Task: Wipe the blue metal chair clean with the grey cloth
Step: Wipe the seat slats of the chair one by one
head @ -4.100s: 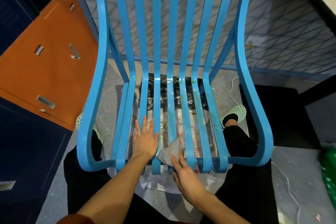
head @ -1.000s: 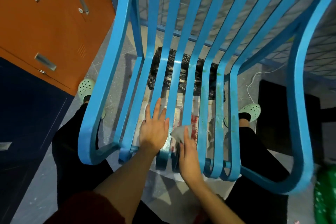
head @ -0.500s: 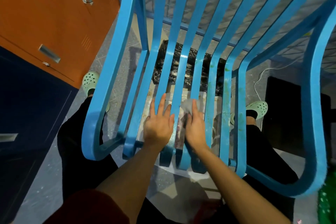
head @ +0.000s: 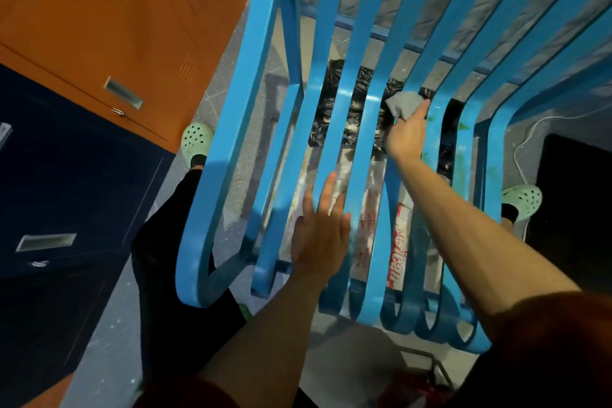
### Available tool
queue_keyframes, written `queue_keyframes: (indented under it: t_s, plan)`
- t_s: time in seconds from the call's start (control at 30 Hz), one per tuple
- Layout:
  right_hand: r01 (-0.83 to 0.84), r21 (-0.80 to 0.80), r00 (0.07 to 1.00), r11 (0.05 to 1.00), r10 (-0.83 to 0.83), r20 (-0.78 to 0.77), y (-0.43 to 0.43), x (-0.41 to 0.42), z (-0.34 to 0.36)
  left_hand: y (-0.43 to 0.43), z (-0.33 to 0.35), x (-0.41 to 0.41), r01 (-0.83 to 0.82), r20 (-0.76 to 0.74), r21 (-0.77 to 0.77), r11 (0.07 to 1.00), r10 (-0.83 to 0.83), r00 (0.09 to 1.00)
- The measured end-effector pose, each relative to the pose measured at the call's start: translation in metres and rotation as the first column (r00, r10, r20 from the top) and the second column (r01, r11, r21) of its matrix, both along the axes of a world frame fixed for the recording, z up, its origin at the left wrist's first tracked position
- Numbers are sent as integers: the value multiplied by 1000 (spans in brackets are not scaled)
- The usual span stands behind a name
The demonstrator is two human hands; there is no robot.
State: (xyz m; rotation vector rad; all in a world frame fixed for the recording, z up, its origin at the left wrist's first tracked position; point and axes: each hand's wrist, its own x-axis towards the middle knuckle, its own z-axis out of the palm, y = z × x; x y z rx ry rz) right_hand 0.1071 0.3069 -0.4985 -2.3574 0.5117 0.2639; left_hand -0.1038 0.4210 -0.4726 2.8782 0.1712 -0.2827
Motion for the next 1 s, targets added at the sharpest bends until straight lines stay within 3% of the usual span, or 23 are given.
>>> queue_keyframes:
  t_s: [0.17, 0.33, 0.43, 0.67, 0.83, 1.0]
  plan:
    - [88, 191, 996, 978, -80, -49, 1, 46, -4, 1, -10, 1, -26, -26, -37, 999, 25, 999]
    - [106, 161, 994, 981, -107, -1, 3, 52, -9, 0, -8, 1, -27, -22, -37, 999, 26, 999]
    - [2, 117, 997, 993, -11, 78, 3, 30, -13, 1, -9, 2, -32, -27, -50, 998, 31, 999]
    - [-181, -46, 981, 982, 184, 66, 1, -35, -1, 1, -10, 4, 32, -95, -14, 999, -33, 995]
    - [-247, 2, 969, 969, 246, 34, -4, -108, 15, -2, -11, 3, -2, -67, 74, 997, 7, 998]
    - [-238, 92, 970, 967, 241, -27, -6, -196, 32, -1, -15, 3, 28, -81, 56, 998, -23, 996]
